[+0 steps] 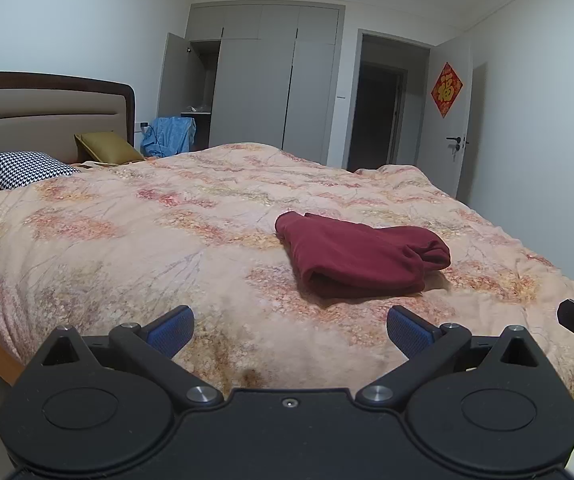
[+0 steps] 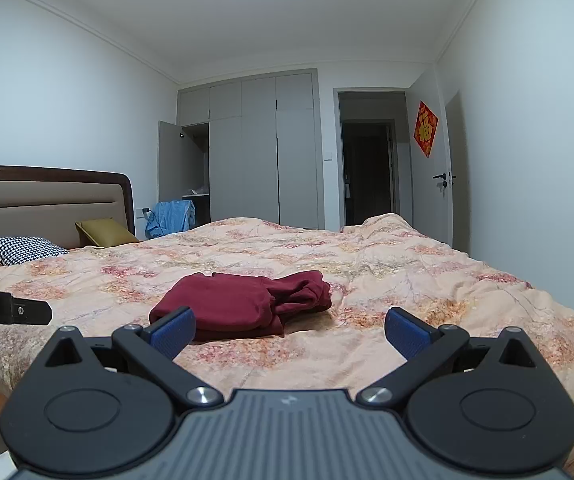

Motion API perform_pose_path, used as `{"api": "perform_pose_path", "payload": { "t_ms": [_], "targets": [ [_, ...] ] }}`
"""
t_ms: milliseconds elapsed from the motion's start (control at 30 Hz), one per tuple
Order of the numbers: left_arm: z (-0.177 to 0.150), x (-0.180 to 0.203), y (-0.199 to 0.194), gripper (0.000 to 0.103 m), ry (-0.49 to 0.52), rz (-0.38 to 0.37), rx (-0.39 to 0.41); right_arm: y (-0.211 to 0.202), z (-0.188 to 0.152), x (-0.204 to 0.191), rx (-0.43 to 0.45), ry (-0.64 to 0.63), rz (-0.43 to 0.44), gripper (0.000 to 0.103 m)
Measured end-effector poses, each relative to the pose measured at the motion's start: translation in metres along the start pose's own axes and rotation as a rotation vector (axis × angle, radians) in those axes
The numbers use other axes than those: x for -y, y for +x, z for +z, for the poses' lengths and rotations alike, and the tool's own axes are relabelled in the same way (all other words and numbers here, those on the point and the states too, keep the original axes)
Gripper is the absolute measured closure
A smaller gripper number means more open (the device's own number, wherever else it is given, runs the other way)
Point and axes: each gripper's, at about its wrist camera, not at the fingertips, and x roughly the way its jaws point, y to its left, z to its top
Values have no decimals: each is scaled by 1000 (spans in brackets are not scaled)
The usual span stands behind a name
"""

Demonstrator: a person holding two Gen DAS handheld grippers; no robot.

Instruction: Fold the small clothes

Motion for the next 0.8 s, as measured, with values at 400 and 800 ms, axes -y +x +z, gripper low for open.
{"api": "perform_pose_path", "payload": {
  "t_ms": [400,800],
  "targets": [
    [0,2,-2,1,11,-5,0,-1,0,1,1,2,-1,0],
    [-3,2,5,1,21,32,-59,-2,0,1,0,2,0,0]
  ]
}}
